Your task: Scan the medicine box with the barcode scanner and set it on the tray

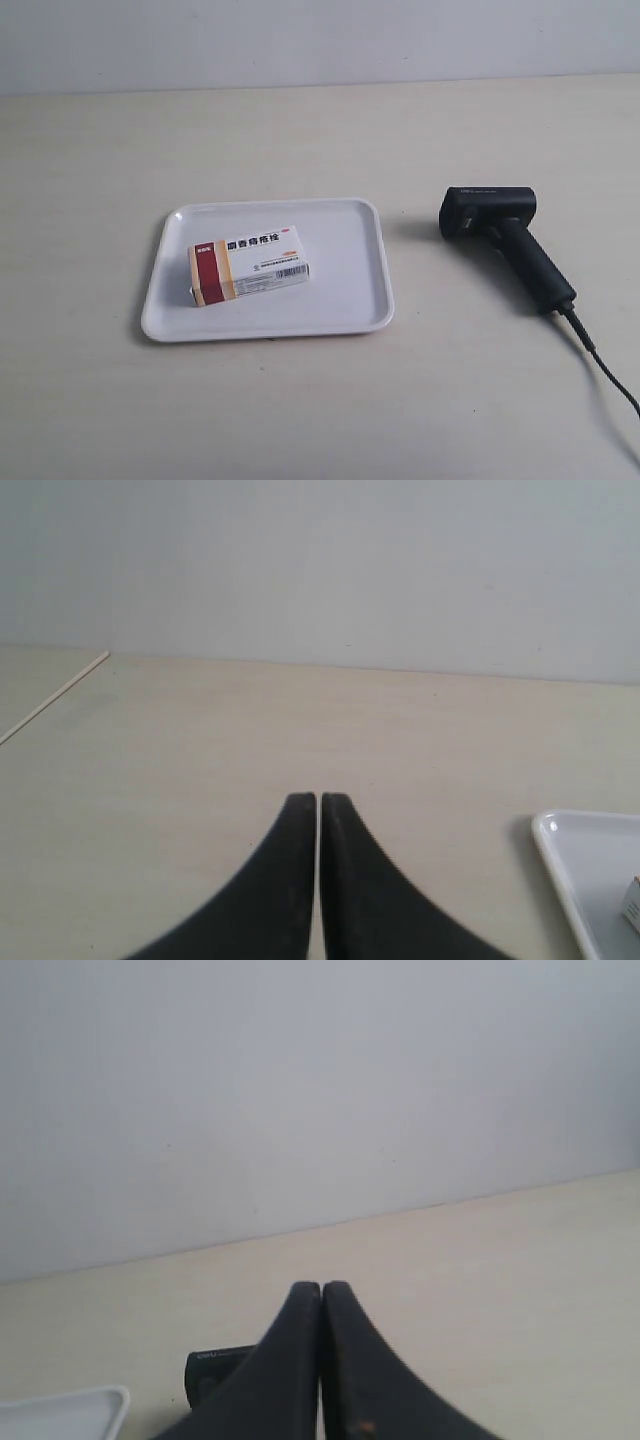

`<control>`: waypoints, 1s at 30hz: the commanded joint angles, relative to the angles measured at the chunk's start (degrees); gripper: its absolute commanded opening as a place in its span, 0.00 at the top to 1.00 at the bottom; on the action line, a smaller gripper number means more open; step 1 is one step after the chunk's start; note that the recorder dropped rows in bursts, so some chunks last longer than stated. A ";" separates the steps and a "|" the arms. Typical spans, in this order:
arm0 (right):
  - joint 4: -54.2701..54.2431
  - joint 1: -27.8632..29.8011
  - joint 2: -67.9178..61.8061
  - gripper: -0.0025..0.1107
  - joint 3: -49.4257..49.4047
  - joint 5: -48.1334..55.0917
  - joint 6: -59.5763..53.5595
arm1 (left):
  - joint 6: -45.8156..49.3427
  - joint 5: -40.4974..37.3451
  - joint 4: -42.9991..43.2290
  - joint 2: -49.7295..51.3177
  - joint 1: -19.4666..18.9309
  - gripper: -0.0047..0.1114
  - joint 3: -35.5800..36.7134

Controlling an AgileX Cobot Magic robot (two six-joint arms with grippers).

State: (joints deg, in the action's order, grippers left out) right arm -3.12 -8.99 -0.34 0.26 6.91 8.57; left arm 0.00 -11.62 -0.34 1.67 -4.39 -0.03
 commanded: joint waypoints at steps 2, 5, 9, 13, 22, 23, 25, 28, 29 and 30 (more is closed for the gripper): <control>0.66 1.70 0.34 0.98 -0.26 3.79 0.00 | 0.00 -0.02 -0.54 -0.36 0.35 0.92 0.03; 0.53 3.84 0.34 0.98 -0.26 3.79 0.00 | 0.00 -0.02 -0.54 -0.36 0.35 0.92 0.03; 0.43 3.72 0.34 0.98 -0.26 3.79 0.00 | 0.00 -0.02 -0.54 -0.36 0.35 0.92 0.03; 0.43 3.72 0.34 0.98 -0.26 3.79 0.00 | 0.00 -0.02 -0.54 -0.36 0.35 0.92 0.03; 0.43 3.72 0.34 0.98 -0.26 3.79 0.00 | 0.00 -0.02 -0.54 -0.36 0.35 0.92 0.03; 0.43 3.72 0.34 0.98 -0.26 3.79 0.00 | 0.00 -0.02 -0.54 -0.36 0.35 0.92 0.03; 0.43 3.72 0.34 0.98 -0.26 3.79 0.00 | 0.00 -0.02 -0.54 -0.36 0.35 0.92 0.03; 0.43 3.72 0.34 0.98 -0.26 3.79 0.00 | 0.00 -0.02 -0.54 -0.36 0.35 0.92 0.03; 0.43 3.72 0.34 0.98 -0.26 3.79 0.00 | 0.00 -0.02 -0.54 -0.36 0.35 0.92 0.03; 0.43 3.72 0.34 0.98 -0.26 3.79 0.00 | 0.00 -0.02 -0.54 -0.36 0.35 0.92 0.03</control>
State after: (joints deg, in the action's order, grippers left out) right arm -2.92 -5.57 -0.34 0.26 10.65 8.57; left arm 0.00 -11.62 -0.34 1.67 -4.39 -0.03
